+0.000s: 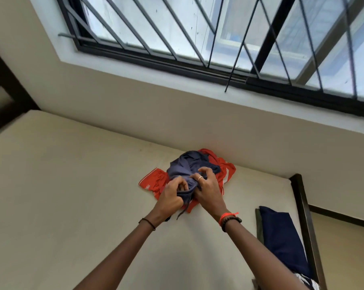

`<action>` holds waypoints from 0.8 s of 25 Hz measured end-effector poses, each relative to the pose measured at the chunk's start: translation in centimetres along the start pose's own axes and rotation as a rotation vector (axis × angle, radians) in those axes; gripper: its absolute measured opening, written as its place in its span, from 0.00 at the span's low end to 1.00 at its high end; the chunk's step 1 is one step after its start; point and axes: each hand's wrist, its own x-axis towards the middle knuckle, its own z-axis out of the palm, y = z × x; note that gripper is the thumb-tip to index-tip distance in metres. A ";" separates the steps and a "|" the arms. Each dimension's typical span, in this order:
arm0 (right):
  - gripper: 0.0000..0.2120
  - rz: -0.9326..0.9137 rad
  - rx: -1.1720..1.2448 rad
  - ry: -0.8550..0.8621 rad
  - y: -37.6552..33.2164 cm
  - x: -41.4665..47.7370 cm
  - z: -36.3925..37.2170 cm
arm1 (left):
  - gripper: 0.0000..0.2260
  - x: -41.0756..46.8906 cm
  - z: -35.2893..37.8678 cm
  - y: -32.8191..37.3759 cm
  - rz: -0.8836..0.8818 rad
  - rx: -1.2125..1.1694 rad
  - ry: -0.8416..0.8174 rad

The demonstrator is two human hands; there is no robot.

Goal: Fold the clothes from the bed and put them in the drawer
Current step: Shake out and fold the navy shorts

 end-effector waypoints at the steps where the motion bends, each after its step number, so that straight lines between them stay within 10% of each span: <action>1: 0.12 0.025 0.092 -0.020 -0.3 -0.5 -1.4 | 0.15 -0.4 0.0 1.0 0.029 0.021 0.049; 14: 0.04 0.081 0.310 0.100 -3.1 -1.0 -24.6 | 0.04 0.6 -4.0 20.2 0.137 0.307 0.176; 20: 0.09 0.033 0.243 0.161 -5.4 -0.5 -35.4 | 0.15 2.3 -5.7 31.9 0.317 0.299 0.222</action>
